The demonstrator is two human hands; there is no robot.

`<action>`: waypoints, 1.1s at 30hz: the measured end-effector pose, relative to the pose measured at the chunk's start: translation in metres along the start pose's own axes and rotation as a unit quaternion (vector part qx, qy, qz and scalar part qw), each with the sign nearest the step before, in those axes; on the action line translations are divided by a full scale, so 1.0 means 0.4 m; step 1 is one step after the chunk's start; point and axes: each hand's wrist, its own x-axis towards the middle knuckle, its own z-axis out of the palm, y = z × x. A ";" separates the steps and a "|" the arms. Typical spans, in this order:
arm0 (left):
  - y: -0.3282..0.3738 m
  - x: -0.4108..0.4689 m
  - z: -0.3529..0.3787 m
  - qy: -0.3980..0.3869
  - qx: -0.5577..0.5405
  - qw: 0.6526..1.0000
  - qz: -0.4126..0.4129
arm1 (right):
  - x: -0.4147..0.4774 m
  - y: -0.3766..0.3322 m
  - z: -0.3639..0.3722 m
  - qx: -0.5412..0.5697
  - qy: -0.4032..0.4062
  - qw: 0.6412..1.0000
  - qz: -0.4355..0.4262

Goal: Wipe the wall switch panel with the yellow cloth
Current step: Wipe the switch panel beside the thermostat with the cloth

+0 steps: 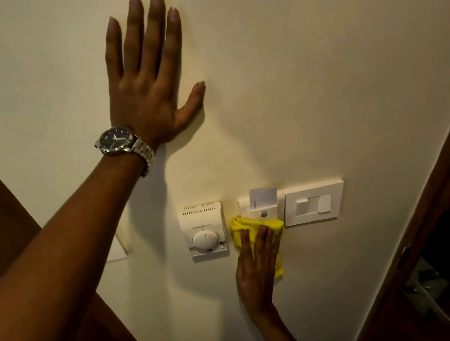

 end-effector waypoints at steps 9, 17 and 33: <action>0.001 -0.004 0.010 0.009 0.000 1.000 0.001 | 0.017 -0.023 -0.008 0.017 0.006 1.000 0.017; 0.000 0.001 0.010 0.005 0.004 1.000 0.002 | 0.047 -0.067 -0.010 0.008 -0.006 0.999 0.048; 0.000 0.018 -0.006 -0.021 -0.019 0.999 0.014 | 0.005 0.041 -0.043 -0.096 -0.006 0.994 -0.057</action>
